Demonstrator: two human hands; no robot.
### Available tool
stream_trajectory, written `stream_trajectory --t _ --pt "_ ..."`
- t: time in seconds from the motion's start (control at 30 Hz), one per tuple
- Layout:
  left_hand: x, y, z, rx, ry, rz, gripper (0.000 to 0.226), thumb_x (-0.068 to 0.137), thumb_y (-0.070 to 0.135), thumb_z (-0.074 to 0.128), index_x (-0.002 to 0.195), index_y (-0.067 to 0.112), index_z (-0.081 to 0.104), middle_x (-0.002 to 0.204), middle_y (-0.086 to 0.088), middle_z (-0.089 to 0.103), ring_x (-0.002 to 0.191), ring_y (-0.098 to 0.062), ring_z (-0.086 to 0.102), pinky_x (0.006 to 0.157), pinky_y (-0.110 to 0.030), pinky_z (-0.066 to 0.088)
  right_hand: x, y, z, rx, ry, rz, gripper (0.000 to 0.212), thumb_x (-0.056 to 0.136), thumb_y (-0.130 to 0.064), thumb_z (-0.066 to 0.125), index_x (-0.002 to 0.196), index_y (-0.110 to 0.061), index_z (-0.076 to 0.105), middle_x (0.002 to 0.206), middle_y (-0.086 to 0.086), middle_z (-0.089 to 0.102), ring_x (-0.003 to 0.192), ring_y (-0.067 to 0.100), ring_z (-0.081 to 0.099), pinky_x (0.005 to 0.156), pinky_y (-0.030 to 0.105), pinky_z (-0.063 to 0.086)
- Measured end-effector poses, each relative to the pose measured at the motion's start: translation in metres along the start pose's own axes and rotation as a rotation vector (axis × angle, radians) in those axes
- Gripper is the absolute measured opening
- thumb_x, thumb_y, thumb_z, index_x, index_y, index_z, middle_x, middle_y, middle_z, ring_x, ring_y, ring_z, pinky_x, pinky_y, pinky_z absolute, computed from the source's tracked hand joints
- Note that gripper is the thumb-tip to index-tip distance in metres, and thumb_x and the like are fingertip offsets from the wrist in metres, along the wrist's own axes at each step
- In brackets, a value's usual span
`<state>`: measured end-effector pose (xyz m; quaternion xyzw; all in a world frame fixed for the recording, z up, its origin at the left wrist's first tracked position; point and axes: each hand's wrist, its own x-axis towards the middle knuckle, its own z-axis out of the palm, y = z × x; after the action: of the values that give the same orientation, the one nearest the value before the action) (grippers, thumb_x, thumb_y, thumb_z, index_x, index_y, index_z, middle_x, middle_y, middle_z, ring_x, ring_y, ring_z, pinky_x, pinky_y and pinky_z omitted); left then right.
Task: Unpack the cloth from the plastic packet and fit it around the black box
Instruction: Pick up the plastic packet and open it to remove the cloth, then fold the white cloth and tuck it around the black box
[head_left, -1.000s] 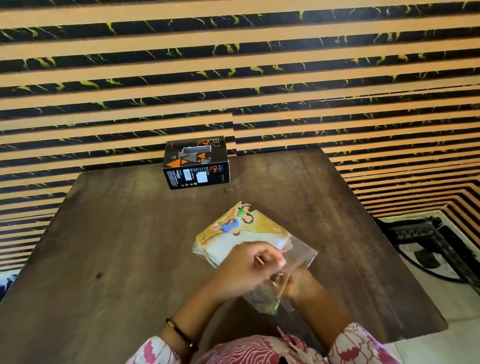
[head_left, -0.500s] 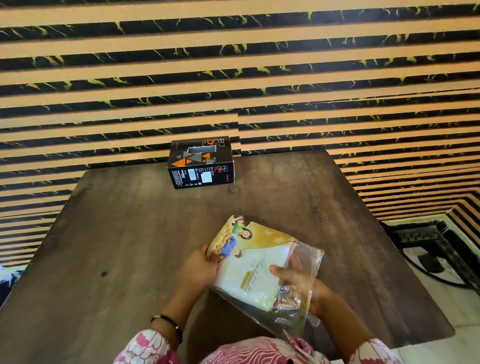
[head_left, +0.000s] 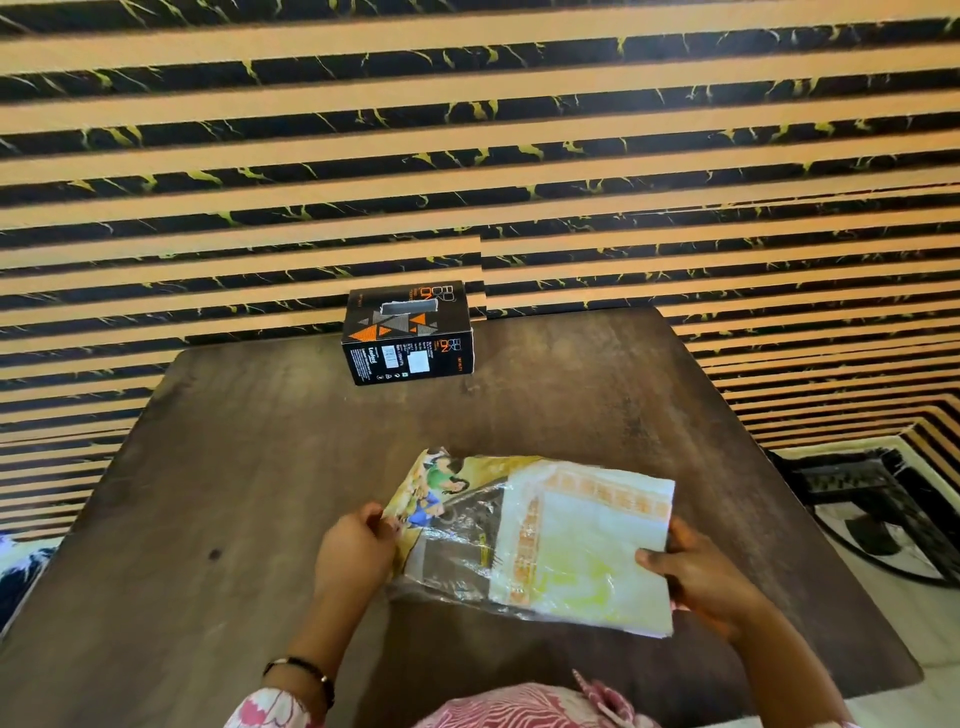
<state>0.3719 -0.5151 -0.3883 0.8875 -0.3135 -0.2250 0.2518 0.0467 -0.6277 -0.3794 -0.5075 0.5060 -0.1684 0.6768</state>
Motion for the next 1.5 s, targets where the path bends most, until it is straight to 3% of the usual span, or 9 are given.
stream_trajectory --t 0.13,0.23,0.4,0.77,0.93,1.1,1.27,1.4,1.5 --pt "-0.013 0.023 0.003 0.253 0.071 0.460 0.057 0.088 0.034 0.054 0.141 0.028 0.033 0.145 -0.006 0.038 0.137 -0.029 0.030 0.113 -0.050 0.018 0.001 0.002 0.000 0.012 0.007 0.032 0.035 0.091 -0.005 0.051 0.117 -0.028 0.050 0.115 0.003 0.066 0.106 0.028 0.062 0.088 0.056 0.052" --pt "-0.022 0.035 0.022 0.396 -0.172 0.756 0.071 0.089 0.052 0.042 0.147 0.033 0.007 0.159 -0.001 0.010 0.146 -0.023 0.000 0.115 -0.042 -0.005 0.001 0.000 0.003 -0.002 -0.004 0.058 0.035 0.091 -0.004 0.051 0.117 -0.027 0.049 0.115 0.003 0.066 0.105 0.028 0.063 0.089 0.056 0.051" --pt "-0.019 0.015 0.046 0.559 -0.301 0.542 0.092 0.067 0.073 0.004 0.148 0.030 -0.005 0.160 -0.001 0.003 0.146 -0.024 0.001 0.117 -0.046 0.003 -0.008 -0.001 -0.016 0.036 0.067 0.023 0.038 0.088 0.000 0.053 0.117 -0.024 0.052 0.113 0.005 0.067 0.103 0.029 0.064 0.089 0.058 0.050" --pt "-0.011 0.035 0.028 0.710 -0.176 0.100 0.062 0.094 0.052 0.027 0.137 0.007 0.033 0.140 -0.020 0.034 0.123 -0.038 0.043 0.097 -0.042 0.040 -0.014 0.011 -0.035 0.731 0.380 -0.039 0.031 0.091 0.002 0.042 0.112 -0.020 0.051 0.093 0.002 0.068 0.074 0.022 0.069 0.045 0.030 0.056" --pt "-0.013 0.046 0.019 0.812 -0.166 0.135 0.053 0.099 0.040 0.025 0.132 0.002 0.042 0.137 -0.023 0.042 0.124 -0.034 0.045 0.098 -0.039 0.041 -0.008 0.015 -0.029 0.795 0.441 0.002 0.029 0.093 -0.008 0.047 0.118 -0.021 0.046 0.096 0.002 0.066 0.082 0.023 0.065 0.046 0.028 0.056" --pt "-0.011 0.046 0.015 0.645 -0.173 0.055 0.062 0.094 0.044 0.037 0.133 -0.003 0.026 0.134 -0.021 0.047 0.122 -0.035 0.049 0.092 -0.039 0.045 -0.016 0.009 -0.029 0.410 0.422 0.112 0.029 0.091 -0.022 0.056 0.118 -0.015 0.048 0.106 0.012 0.065 0.084 0.031 0.067 0.053 0.033 0.057" --pt "-0.018 0.050 0.010 0.512 -0.134 0.172 0.047 0.094 0.043 0.039 0.122 0.004 0.042 0.121 -0.016 0.059 0.113 -0.032 0.056 0.080 -0.034 0.043 -0.032 -0.009 -0.022 -0.358 0.500 0.224 0.044 0.091 -0.036 0.054 0.070 0.001 0.067 0.059 0.017 0.071 0.048 0.028 0.066 0.051 0.031 0.052" --pt "-0.018 0.047 0.010 0.499 0.028 0.483 0.040 0.093 0.030 0.037 0.129 0.014 0.046 0.123 -0.012 0.055 0.117 -0.031 0.049 0.094 -0.041 0.041 -0.036 -0.042 0.010 -0.514 0.472 -0.047 0.031 0.091 -0.033 0.054 0.074 -0.009 0.064 0.065 0.006 0.070 0.053 0.019 0.065 0.052 0.026 0.052" --pt "-0.009 0.036 0.019 0.517 0.030 0.614 0.048 0.092 0.032 0.037 0.138 0.020 0.037 0.148 -0.011 0.033 0.141 -0.031 0.020 0.117 -0.048 0.006 -0.022 -0.054 0.053 -0.612 0.349 -0.290 0.014 0.089 -0.033 0.056 0.093 -0.022 0.063 0.091 -0.004 0.068 0.081 0.007 0.064 0.072 0.020 0.049"
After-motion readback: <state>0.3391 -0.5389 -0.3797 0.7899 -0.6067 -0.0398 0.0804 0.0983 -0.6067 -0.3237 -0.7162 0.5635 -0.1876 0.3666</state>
